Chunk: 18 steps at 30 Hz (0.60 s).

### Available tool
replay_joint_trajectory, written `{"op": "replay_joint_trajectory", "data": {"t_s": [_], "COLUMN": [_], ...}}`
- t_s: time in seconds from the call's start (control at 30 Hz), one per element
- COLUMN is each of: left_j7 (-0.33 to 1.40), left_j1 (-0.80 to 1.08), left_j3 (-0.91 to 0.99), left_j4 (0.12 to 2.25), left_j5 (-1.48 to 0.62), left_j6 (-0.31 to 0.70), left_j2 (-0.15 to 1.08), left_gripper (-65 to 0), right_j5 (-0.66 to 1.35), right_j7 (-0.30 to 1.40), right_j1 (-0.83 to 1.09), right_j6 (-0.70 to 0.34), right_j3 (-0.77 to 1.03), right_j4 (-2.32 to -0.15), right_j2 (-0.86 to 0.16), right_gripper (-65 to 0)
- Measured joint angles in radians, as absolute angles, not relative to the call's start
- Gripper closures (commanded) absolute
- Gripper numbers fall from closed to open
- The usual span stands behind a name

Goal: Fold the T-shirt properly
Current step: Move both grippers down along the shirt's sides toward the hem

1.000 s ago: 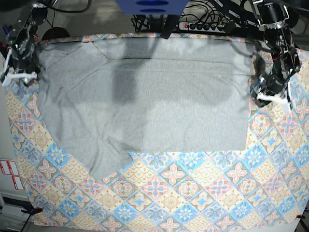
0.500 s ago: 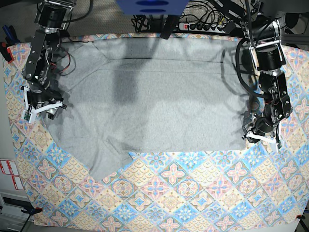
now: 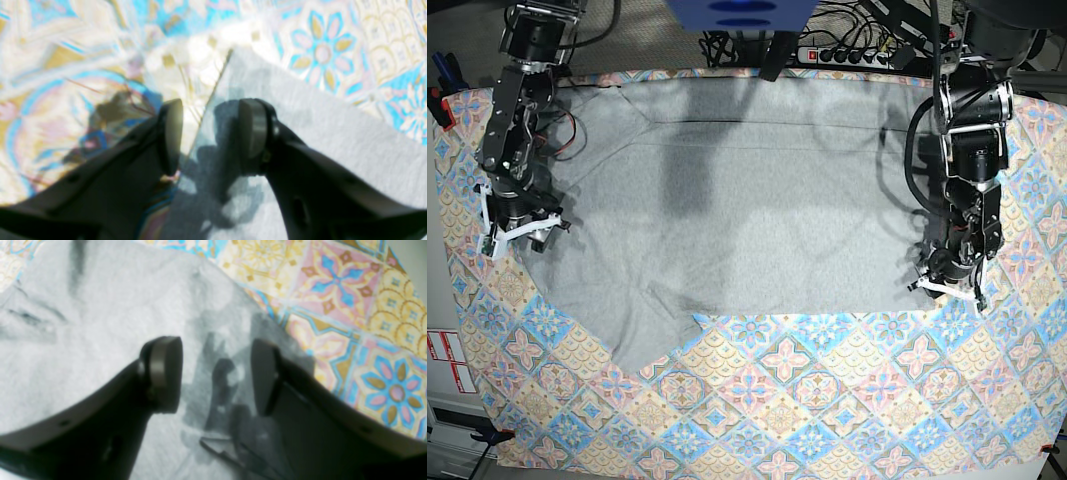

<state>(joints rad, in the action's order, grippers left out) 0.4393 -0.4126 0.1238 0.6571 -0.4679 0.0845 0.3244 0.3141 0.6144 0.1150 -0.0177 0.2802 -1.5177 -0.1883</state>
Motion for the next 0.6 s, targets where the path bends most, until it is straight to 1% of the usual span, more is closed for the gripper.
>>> {"op": "replay_joint_trajectory", "data": {"t_s": [0.17, 0.3, 0.4, 0.5, 0.6], "left_j7": [0.393, 0.370, 0.365, 0.360, 0.370], "left_j1": [-0.424, -0.426, -0.426, -0.418, -0.382], "left_j3": [0.124, 0.126, 0.072, 0.005, -0.011], "left_j4": [0.604, 0.606, 0.608, 0.612, 0.672], "left_j5": [-0.471, -0.459, -0.463, -0.469, -0.472], "left_j6": [0.094, 0.078, 0.076, 0.076, 0.078], "left_j2": [0.327, 0.296, 0.279, 0.277, 0.276], "left_gripper": [-27.0, -26.3, -25.6, -19.6, -10.1], "right_j5": [0.314, 0.314, 0.314, 0.314, 0.314], "right_j7": [0.615, 0.614, 0.615, 0.614, 0.614], "right_j1": [0.122, 0.121, 0.121, 0.118, 0.114], "right_j6": [-0.014, -0.015, -0.016, -0.015, -0.015], "right_j3": [0.281, 0.280, 0.281, 0.281, 0.281], "right_j4": [-1.521, -1.523, -1.523, -1.523, -1.523], "right_j2": [-0.189, -0.188, -0.189, -0.189, -0.188], "right_gripper": [-31.8, -31.8, -31.8, -31.8, -31.8]}}
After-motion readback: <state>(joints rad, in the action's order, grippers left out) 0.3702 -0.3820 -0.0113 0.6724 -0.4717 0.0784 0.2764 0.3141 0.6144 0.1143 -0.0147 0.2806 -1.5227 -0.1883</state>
